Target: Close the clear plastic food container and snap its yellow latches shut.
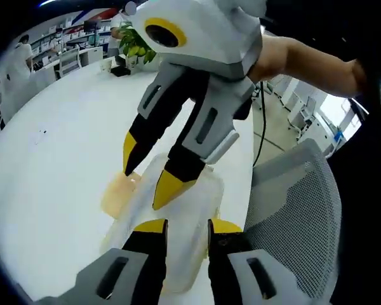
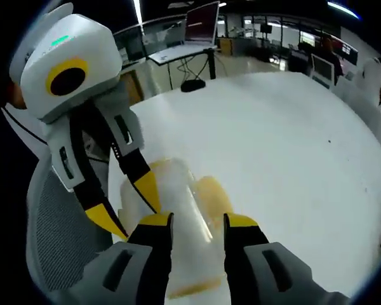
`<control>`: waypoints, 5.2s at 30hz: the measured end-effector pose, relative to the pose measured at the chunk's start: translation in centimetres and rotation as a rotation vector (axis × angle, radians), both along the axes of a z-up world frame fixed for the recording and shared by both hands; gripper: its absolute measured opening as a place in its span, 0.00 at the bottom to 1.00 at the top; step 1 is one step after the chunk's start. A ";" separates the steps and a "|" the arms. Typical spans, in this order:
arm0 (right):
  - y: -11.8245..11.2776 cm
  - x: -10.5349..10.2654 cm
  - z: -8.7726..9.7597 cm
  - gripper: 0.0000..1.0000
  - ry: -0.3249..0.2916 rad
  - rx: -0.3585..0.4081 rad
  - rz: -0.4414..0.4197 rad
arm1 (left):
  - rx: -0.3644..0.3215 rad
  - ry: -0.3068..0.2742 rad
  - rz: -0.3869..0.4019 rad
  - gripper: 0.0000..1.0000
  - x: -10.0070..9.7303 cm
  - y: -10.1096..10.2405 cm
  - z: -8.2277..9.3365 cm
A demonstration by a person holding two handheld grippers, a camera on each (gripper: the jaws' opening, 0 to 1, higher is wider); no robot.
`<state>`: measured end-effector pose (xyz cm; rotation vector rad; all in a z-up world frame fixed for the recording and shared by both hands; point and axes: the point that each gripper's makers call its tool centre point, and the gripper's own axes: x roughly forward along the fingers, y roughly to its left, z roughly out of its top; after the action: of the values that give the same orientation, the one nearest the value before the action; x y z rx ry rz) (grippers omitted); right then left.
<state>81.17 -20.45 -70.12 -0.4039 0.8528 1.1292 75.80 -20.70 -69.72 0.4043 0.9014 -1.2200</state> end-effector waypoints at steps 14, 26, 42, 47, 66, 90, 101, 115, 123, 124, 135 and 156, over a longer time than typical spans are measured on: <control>-0.2 -0.7 -1.3 0.31 0.016 -0.046 0.056 | 0.012 0.007 -0.071 0.18 0.5 -0.2 -1.0; -0.1 -0.9 -1.6 0.31 0.000 -0.043 0.084 | -0.005 0.063 -0.094 0.16 -0.1 -0.3 -0.4; -0.1 -0.9 -1.5 0.31 -0.012 -0.045 0.089 | -0.024 0.076 -0.117 0.13 -1.0 -0.7 0.3; -0.1 -0.9 -1.5 0.31 -0.010 -0.043 0.090 | -0.007 0.046 -0.112 0.13 0.2 -0.3 0.6; -0.1 -0.9 -1.5 0.30 -0.023 -0.040 0.094 | 0.028 0.017 -0.232 0.14 -1.0 -0.5 -1.1; 0.1 -0.9 -1.6 0.30 0.012 -0.056 0.142 | 0.071 -0.190 -0.278 0.25 -3.0 -0.5 -1.4; 0.4 -0.9 -1.8 0.30 0.084 -0.088 0.233 | 0.066 -0.272 -0.268 0.23 -2.8 -0.4 -1.6; 1.0 -1.2 -2.2 0.33 0.159 -0.169 0.398 | 0.066 -0.369 -0.249 0.23 -2.5 -0.7 -1.7; 1.4 -1.8 -2.5 0.40 0.200 -0.180 0.454 | 0.069 -0.391 -0.266 0.24 -2.4 -0.8 -1.9; 1.4 -1.8 -2.5 0.39 0.203 -0.181 0.457 | 0.071 -0.397 -0.269 0.24 -2.4 -0.8 -2.0; 1.3 -2.0 -2.7 0.39 0.213 -0.194 0.466 | 0.077 -0.428 -0.281 0.23 -2.3 -0.8 -2.1; 1.2 -2.4 -3.0 0.37 0.259 -0.210 0.466 | 0.074 -0.423 -0.272 0.21 -1.1 -0.1 -1.5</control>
<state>78.78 -19.27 -73.08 -0.6635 1.1459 1.5497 74.68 -20.77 -71.20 0.8320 0.5376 -1.2836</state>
